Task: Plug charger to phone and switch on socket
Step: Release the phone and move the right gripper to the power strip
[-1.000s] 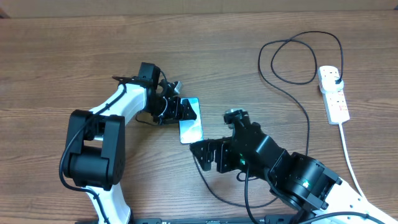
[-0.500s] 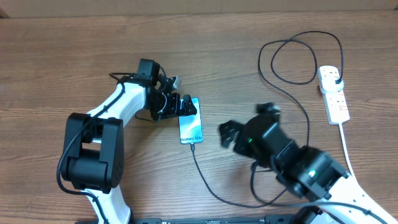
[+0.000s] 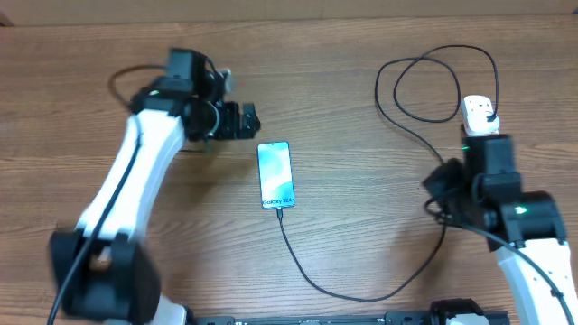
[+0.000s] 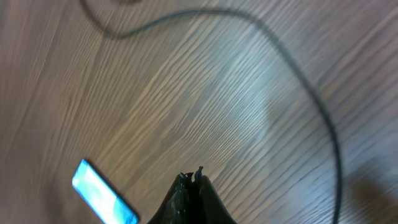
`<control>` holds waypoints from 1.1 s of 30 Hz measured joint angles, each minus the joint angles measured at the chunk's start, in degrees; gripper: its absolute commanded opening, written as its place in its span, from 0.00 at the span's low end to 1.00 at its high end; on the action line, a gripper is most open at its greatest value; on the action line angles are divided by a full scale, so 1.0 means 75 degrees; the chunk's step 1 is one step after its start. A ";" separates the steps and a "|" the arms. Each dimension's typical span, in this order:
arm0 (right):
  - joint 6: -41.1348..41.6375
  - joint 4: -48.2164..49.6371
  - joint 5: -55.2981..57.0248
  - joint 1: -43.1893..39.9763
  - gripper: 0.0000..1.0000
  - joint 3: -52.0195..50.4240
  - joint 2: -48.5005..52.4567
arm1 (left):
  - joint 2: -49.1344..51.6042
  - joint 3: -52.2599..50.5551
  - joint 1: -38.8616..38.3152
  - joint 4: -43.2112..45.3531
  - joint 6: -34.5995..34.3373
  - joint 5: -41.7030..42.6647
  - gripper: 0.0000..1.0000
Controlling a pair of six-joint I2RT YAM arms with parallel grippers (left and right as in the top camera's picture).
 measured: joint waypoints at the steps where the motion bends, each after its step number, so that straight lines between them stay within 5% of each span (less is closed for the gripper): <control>1: -0.0111 -0.0006 -0.0041 -0.0289 0.04 0.0000 0.0000 | -0.0498 0.0044 0.0000 -0.0117 -0.0009 -0.0154 1.00; 8: -0.0909 -0.0058 -0.0271 -0.2107 0.04 0.0481 0.0720 | -0.3168 0.0163 0.0000 -0.1000 -0.0230 -0.1384 1.00; 20: -0.1915 -0.0428 -0.0469 -0.3401 0.04 0.3258 0.4514 | -0.6041 0.0166 0.0000 -0.2232 -0.0291 -0.2468 1.00; 33: -0.2448 0.0536 -0.0807 -0.4124 0.04 0.3943 0.6537 | -0.6324 0.0169 -0.0003 -0.3617 -0.0370 -0.2629 1.00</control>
